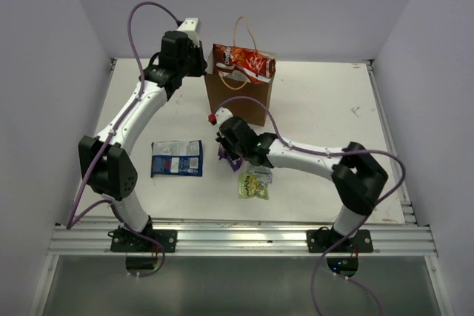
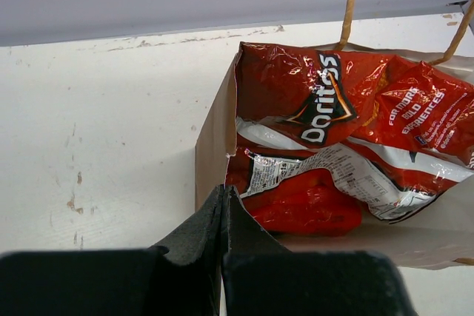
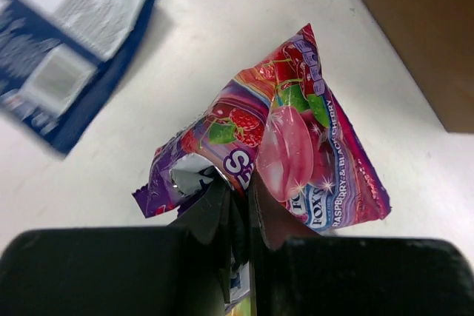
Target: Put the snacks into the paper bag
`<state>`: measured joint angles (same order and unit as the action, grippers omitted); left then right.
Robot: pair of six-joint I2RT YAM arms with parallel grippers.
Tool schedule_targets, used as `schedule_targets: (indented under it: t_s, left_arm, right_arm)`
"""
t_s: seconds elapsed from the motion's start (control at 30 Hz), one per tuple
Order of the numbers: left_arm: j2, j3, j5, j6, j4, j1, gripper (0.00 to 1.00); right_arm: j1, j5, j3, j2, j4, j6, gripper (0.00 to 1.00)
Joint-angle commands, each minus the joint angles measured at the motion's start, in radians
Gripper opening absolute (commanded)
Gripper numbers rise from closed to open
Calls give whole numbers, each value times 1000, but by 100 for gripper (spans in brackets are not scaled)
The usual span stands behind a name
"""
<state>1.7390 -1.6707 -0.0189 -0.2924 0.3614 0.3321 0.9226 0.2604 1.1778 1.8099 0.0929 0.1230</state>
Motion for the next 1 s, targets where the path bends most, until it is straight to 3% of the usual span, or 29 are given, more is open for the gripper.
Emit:
schedule_targets:
  t_s: [0.0, 0.13, 0.3, 0.43, 0.57, 0.73, 0.97]
  left_arm:
    - [-56, -1, -9, 16, -42, -13, 0]
    - [-61, 12, -18, 10, -52, -13, 0]
    - [-68, 14, -18, 10, -56, -13, 0]
    - [-68, 14, -15, 10, -55, -13, 0]
    - [-68, 16, -16, 7, -53, -13, 0]
    - [-70, 22, -7, 16, -55, -13, 0]
    - [-75, 26, -13, 19, -55, -13, 0]
  right_arm:
    - [67, 77, 114, -293, 223, -16, 0]
    - [73, 121, 275, -457, 385, -46, 0]
    - [55, 197, 537, -445, 432, -153, 0]
    - [-17, 114, 684, -345, 372, -180, 0]
    - [-167, -19, 845, -198, 369, -129, 0]
    - [-214, -81, 902, -40, 354, -68, 0]
    - [-240, -36, 885, 135, 337, -54, 0]
